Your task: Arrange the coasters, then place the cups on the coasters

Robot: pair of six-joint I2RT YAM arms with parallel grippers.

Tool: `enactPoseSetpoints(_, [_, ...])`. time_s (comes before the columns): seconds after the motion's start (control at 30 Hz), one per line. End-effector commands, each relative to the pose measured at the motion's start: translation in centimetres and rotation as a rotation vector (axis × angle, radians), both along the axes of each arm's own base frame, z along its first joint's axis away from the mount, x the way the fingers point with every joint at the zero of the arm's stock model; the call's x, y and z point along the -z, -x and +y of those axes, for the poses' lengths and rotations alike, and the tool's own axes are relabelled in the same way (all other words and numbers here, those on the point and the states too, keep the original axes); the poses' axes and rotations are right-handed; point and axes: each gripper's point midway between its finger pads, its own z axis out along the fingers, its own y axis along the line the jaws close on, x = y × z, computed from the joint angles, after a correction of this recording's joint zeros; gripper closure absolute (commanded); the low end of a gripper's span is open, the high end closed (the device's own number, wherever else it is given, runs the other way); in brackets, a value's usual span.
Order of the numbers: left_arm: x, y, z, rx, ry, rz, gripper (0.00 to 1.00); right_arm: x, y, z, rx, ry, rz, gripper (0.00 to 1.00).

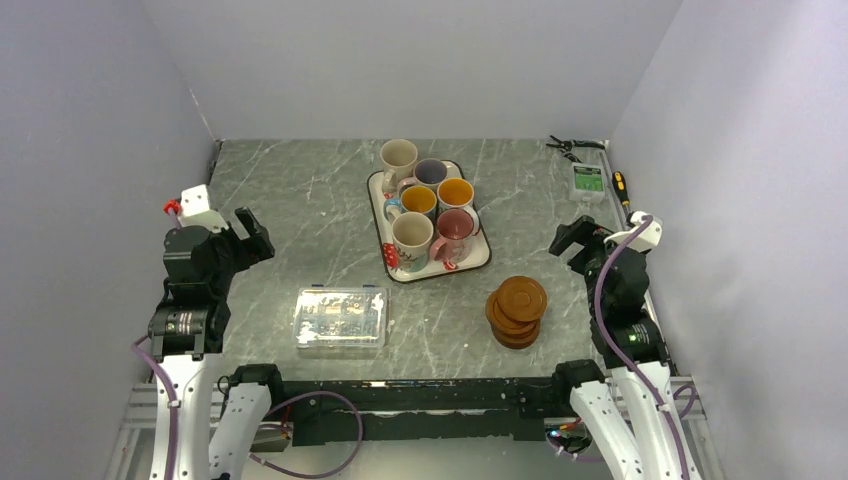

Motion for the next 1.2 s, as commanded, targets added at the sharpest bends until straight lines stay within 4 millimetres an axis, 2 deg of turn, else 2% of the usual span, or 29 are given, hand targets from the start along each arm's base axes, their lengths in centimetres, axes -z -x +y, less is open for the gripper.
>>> enactPoseSetpoints(0.0, [-0.7, -0.7, -0.4, 0.025, 0.007, -0.035, 0.06, -2.4, 0.0, 0.4, -0.029, 0.003, -0.078, 0.0])
enactPoseSetpoints(0.23, [-0.5, -0.8, -0.6, 0.042, 0.007, -0.022, 0.06, -2.8, 0.5, 0.4, -0.035, 0.007, -0.104, 0.0])
enactPoseSetpoints(0.4, [-0.1, -0.9, -0.8, 0.052, 0.008, -0.009, 0.06, -1.1, 0.6, -1.2, 0.07, -0.003, 0.0, 0.0])
enactPoseSetpoints(0.47, [0.1, -1.1, -0.9, 0.058, 0.012, 0.001, 0.06, -0.3, 0.6, -1.1, 0.076, -0.012, 0.054, 0.0])
enactPoseSetpoints(0.53, [0.3, -1.1, -1.0, 0.062, 0.013, 0.006, 0.06, 0.9, 0.6, -1.1, 0.088, -0.027, 0.121, 0.0])
enactPoseSetpoints(0.67, [0.3, -1.1, -1.1, 0.071, 0.015, 0.002, 0.06, 4.9, 0.7, -1.0, 0.113, -0.027, 0.326, 0.0])
enactPoseSetpoints(0.83, [0.7, -1.4, -1.7, 0.099, 0.016, 0.008, 0.06, 9.5, 0.5, 1.0, 0.035, -0.069, 0.516, 0.01])
enactPoseSetpoints(0.97, [1.0, -1.6, -1.9, 0.108, 0.014, 0.02, 0.06, 12.7, 1.2, 2.7, -0.027, -0.123, 0.65, 0.02])
enactPoseSetpoints(1.07, [1.0, -1.7, -2.2, 0.122, 0.015, 0.023, 0.06, 14.5, 2.4, 3.2, -0.037, -0.149, 0.724, 0.03])
enactPoseSetpoints(1.17, [1.1, -1.8, -2.6, 0.141, 0.017, 0.022, 0.06, 15.1, 3.3, 3.7, -0.044, -0.182, 0.734, 0.07])
